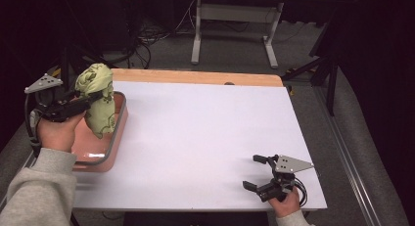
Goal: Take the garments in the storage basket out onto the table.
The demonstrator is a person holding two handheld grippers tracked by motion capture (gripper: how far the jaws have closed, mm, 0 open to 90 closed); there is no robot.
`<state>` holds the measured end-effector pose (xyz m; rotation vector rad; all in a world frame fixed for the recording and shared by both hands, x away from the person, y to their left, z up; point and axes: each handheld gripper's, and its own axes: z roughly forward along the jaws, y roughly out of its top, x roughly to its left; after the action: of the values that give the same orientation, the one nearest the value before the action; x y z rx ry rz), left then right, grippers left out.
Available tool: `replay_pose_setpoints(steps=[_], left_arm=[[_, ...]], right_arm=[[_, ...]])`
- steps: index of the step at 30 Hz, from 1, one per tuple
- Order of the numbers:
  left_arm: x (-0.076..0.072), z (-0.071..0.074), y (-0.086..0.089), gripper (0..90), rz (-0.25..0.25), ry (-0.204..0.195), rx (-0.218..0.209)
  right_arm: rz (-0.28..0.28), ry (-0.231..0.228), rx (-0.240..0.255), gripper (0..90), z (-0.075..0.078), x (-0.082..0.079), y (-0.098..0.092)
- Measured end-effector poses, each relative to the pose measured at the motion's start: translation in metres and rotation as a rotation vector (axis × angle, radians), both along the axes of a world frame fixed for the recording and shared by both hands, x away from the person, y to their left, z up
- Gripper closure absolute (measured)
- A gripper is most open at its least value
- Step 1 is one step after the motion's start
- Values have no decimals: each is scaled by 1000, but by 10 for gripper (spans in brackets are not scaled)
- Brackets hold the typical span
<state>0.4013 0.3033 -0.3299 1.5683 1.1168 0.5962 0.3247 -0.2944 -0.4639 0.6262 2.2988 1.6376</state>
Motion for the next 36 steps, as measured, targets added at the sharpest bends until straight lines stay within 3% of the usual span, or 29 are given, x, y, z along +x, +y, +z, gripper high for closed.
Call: replay_pose_setpoints(steps=[5, 20, 29, 36], left_arm=[[-6, 9, -10, 496, -58, -29, -34], [-16, 21, -59, 494, -229, -70, -29], [-18, 11, -89, 487, -321, -96, -79], [-16, 3, -111, 484, -360, -108, -78]], right_arm=[[1, -1, 0, 1, 0, 0, 0], [2, -1, 1, 1, 0, -1, 0], [3, -3, 2, 1, 1, -1, 0], [4, -1, 3, 1, 1, -1, -1]])
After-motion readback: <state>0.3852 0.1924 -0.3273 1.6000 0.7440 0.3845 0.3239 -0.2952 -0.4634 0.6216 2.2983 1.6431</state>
